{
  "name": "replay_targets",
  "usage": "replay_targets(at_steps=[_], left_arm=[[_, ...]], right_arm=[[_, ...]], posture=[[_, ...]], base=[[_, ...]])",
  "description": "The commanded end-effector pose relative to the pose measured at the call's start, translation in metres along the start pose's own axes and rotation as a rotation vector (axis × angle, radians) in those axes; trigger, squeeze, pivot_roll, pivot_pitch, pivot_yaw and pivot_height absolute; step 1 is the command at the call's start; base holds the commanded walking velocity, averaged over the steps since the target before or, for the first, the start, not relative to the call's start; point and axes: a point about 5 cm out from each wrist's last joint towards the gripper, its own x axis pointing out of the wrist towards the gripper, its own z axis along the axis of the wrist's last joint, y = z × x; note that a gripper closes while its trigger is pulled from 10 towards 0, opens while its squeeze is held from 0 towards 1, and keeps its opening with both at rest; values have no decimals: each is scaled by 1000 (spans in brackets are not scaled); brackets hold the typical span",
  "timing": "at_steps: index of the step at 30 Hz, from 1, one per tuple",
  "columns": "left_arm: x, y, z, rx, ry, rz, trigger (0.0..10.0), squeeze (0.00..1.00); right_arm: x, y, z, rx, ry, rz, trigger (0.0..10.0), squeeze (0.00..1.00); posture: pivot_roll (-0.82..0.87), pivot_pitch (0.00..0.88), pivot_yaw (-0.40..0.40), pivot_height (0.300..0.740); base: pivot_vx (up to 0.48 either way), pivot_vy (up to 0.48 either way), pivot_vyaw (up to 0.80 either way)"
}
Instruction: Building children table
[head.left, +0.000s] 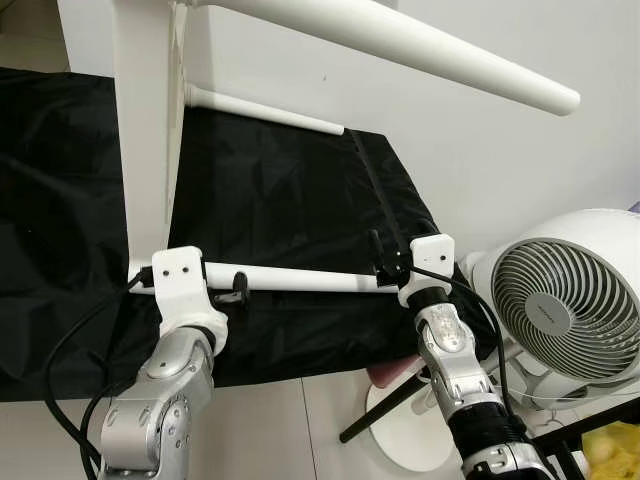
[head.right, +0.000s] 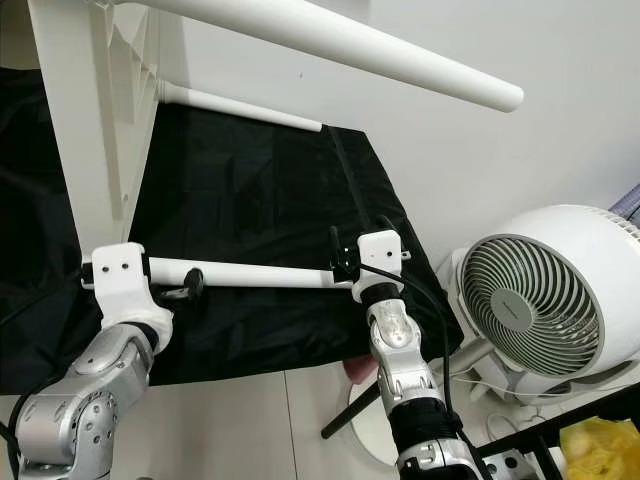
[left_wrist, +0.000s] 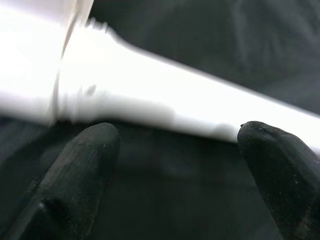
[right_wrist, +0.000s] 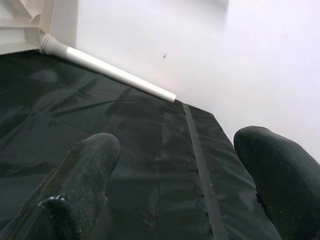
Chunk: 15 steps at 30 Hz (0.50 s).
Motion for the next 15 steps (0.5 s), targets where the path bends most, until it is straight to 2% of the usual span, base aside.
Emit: replay_targets(at_steps=[1,4,15], left_arm=[[-5,-21,-5,-107,51,-49,10000,0],[-6,-20,-6,-86,71,-55,10000,0],[3,-29,8,-211,24,-77,10000,0]], right_arm=[[-1,-8,-4,-25,18,-4,10000,0],[0,-7,-4,-23,17,0,10000,0],[4,-1,2,-19,-10,21,10000,0]], posture=[[134,65,-246,740],[143,69,-251,740],[140,54,-251,740]], base=[[0,0,0],[0,0,0],[0,0,0]])
